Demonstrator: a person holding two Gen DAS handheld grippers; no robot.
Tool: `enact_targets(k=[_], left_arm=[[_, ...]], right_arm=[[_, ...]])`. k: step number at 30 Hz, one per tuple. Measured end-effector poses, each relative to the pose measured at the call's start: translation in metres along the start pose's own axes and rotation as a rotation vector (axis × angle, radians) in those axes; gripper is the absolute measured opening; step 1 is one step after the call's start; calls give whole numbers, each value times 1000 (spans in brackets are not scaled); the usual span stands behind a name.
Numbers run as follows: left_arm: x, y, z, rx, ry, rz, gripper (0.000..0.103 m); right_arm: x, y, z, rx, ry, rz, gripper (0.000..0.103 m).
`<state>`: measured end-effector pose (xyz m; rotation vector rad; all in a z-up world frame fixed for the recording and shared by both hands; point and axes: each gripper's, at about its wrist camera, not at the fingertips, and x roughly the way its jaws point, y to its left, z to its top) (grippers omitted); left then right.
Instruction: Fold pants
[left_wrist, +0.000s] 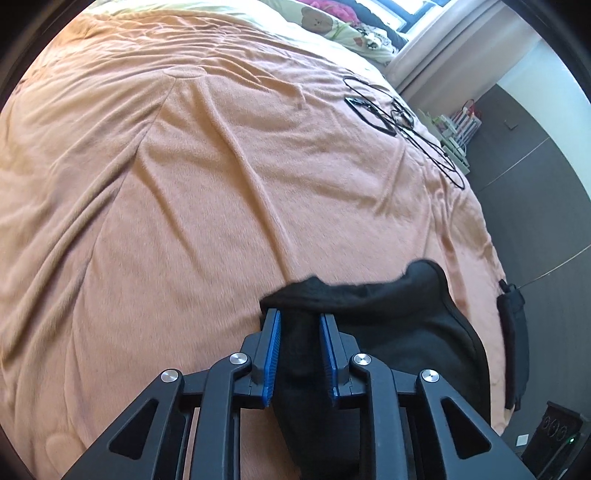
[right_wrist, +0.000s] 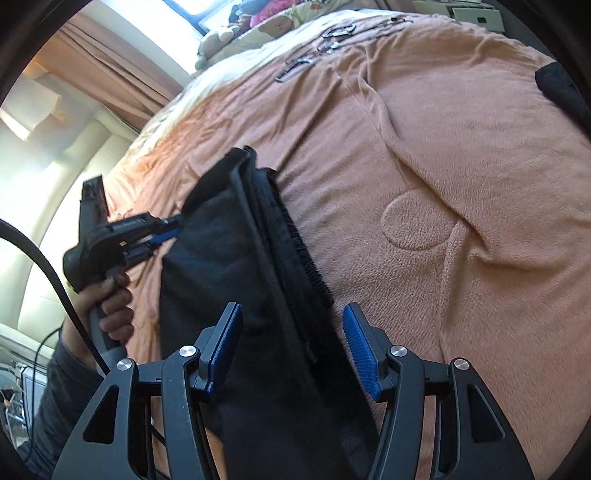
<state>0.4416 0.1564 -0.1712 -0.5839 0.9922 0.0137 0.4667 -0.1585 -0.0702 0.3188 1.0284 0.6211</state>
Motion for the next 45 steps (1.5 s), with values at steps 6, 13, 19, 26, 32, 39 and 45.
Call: enact_targets(k=[6, 13, 19, 26, 32, 39, 45], left_arm=[[8, 3, 18, 10, -14, 16, 21], [3, 14, 27, -24, -36, 8, 21], [-9, 20, 5, -50, 19, -21, 24], [-29, 16, -35, -68, 43, -74, 53], [-38, 9, -63, -83, 65, -113, 53], [-46, 6, -88, -117, 72, -160, 54], [-46, 5, -110, -158, 91, -206, 54]], right_arm=[[7, -6, -2, 17, 19, -4, 55], [-7, -7, -1, 11, -2, 8, 54], [-15, -8, 10, -7, -35, 17, 54], [-1, -23, 7, 32, 22, -13, 35], [-20, -15, 8, 11, -19, 60, 35], [-2, -12, 16, -21, 6, 93, 52], [15, -14, 18, -31, 34, 94, 52]])
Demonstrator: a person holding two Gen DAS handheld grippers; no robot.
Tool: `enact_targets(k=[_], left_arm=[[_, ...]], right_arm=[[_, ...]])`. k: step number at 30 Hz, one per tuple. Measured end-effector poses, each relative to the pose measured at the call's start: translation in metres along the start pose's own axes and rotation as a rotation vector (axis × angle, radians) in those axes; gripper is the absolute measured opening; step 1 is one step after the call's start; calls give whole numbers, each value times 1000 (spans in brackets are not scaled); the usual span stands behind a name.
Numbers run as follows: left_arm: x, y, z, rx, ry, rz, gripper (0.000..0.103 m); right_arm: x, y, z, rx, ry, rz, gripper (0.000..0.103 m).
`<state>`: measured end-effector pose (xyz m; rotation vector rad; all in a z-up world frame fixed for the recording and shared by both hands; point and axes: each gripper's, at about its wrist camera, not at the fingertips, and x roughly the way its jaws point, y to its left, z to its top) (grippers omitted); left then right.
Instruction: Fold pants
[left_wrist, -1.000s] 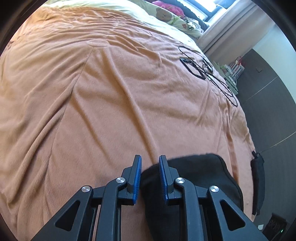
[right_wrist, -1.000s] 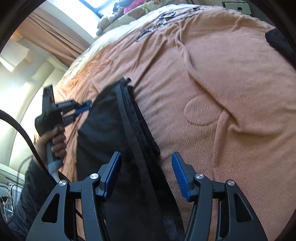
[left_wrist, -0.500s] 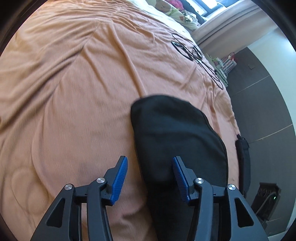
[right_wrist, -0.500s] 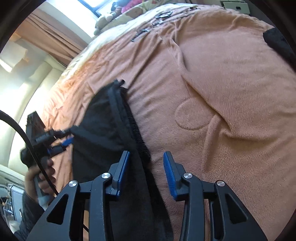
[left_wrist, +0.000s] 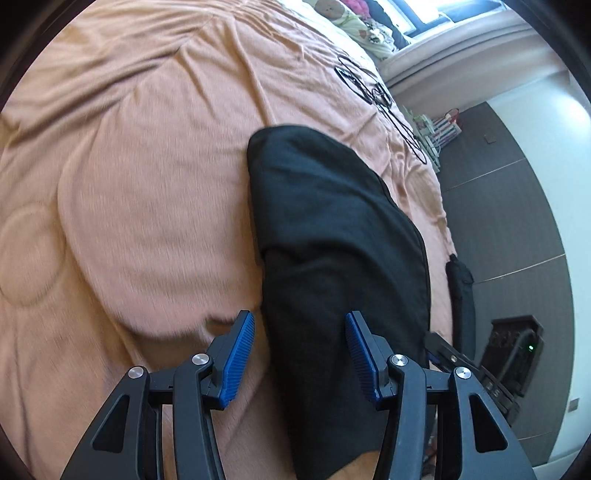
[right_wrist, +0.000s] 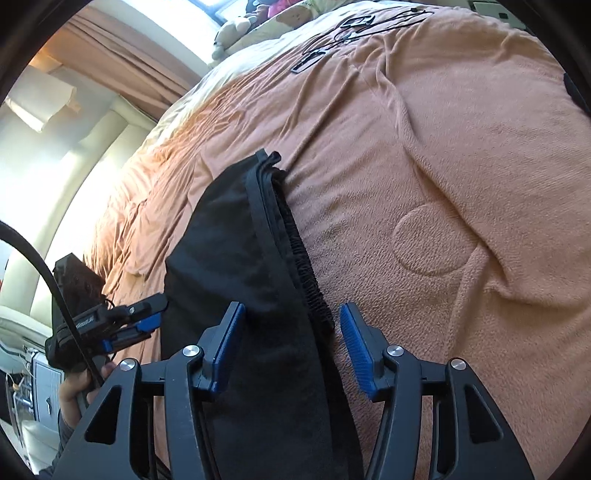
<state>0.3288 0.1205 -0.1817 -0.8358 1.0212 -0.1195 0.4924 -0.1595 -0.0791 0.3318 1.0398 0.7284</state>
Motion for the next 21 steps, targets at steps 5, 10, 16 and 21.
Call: enact_targets(k=[5, 10, 16, 21], left_arm=[[1, 2, -19, -38, 5, -49, 54], [8, 0, -37, -54, 38, -86, 54], [5, -3, -51, -26, 41, -87, 21], [-11, -2, -48, -2, 28, -75, 16]], right_arm=[[8, 4, 2, -21, 0, 24, 52], [17, 4, 0, -34, 7, 15, 51], [19, 4, -7, -8, 13, 33, 41], [16, 14, -15, 13, 28, 43, 38]])
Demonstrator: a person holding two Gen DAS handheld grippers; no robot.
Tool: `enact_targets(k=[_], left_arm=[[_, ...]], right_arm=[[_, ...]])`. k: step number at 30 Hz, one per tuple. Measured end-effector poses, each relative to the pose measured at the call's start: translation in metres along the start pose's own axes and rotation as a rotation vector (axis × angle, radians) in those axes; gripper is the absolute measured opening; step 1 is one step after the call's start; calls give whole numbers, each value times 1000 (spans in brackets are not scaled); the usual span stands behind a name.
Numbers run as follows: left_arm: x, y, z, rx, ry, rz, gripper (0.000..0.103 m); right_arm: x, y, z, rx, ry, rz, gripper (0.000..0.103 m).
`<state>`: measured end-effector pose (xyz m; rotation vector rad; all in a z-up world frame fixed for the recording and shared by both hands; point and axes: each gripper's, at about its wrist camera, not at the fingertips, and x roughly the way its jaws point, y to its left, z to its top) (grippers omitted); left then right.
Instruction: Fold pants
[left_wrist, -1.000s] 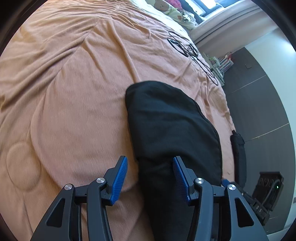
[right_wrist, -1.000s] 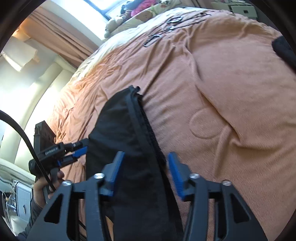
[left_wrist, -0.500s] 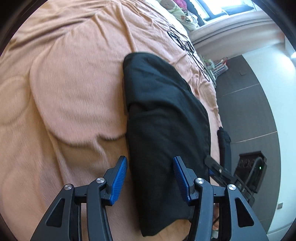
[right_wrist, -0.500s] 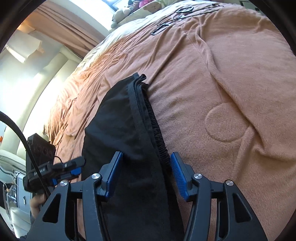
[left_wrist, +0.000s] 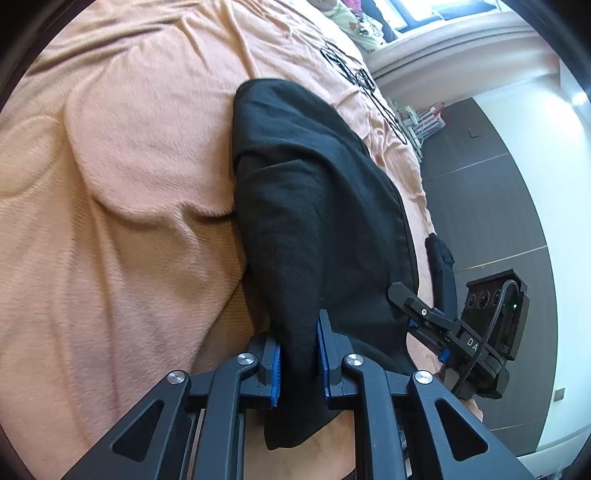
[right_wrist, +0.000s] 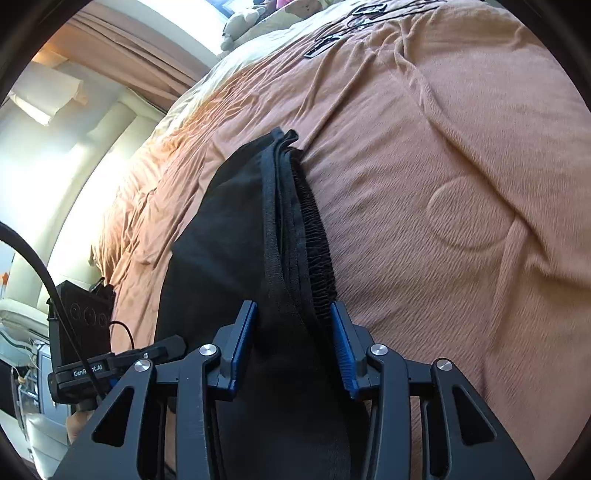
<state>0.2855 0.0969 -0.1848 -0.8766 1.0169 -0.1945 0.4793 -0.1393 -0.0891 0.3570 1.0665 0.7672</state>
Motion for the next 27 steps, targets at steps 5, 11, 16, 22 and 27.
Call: enact_targets(k=[5, 11, 16, 22, 27], left_arm=[[-18, 11, -1, -1, -1, 17, 16], [-45, 33, -10, 19, 19, 44, 16], [-60, 41, -18, 27, 35, 67, 16], [-69, 44, -17, 54, 54, 97, 23], [-71, 42, -5, 58, 25, 111, 48]], right_arm=[[4, 10, -15, 24, 28, 31, 38], [10, 22, -38, 50, 54, 85, 38], [18, 24, -52, 84, 71, 152, 38], [20, 18, -45, 57, 83, 149, 38], [16, 0, -20, 88, 34, 166, 68]])
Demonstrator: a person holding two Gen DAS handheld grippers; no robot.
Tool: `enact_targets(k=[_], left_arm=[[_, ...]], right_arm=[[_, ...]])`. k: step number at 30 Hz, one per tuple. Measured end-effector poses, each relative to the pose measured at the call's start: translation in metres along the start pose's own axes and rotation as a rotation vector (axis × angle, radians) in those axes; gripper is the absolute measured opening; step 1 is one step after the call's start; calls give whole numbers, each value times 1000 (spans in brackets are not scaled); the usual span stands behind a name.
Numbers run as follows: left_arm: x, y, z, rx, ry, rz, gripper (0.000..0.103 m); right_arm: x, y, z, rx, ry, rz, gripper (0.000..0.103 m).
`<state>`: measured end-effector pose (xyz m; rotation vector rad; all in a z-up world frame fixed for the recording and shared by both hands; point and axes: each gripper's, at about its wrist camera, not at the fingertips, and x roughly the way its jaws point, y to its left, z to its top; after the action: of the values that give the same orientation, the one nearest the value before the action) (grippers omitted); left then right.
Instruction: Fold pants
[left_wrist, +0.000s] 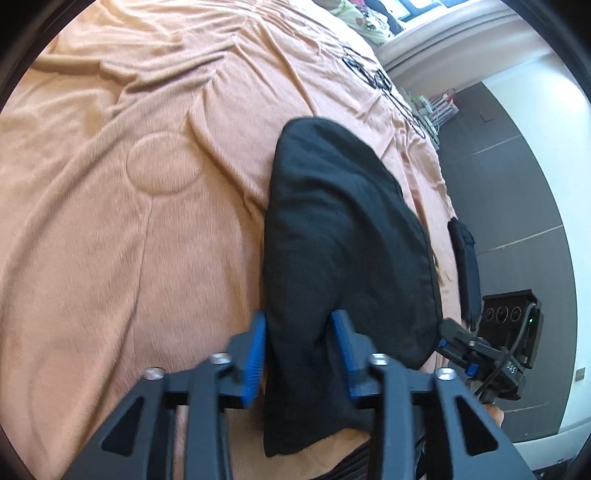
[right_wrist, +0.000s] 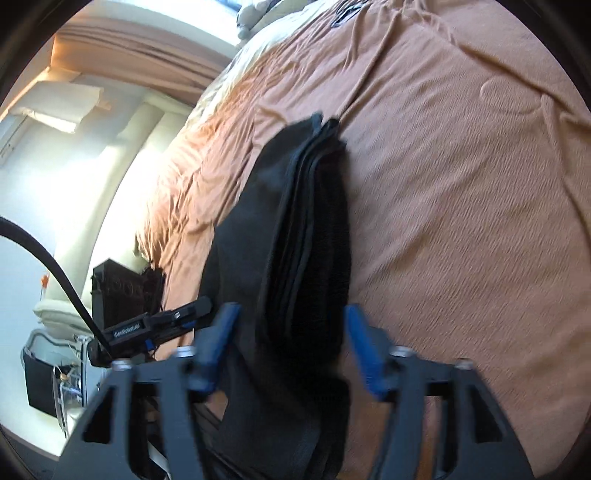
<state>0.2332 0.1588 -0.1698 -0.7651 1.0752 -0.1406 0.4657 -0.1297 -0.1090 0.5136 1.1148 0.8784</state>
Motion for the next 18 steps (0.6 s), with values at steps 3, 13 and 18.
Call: enact_targets(k=[3, 13, 18], left_arm=[[-2, -3, 12, 2, -26, -9, 50], [14, 4, 51, -28, -30, -39, 50], [24, 8, 64, -37, -26, -57, 50]], right_arm=[[3, -12, 17, 28, -12, 18, 68], [44, -33, 49, 87, 30, 82, 68], [58, -31, 53, 86, 69, 81, 68]])
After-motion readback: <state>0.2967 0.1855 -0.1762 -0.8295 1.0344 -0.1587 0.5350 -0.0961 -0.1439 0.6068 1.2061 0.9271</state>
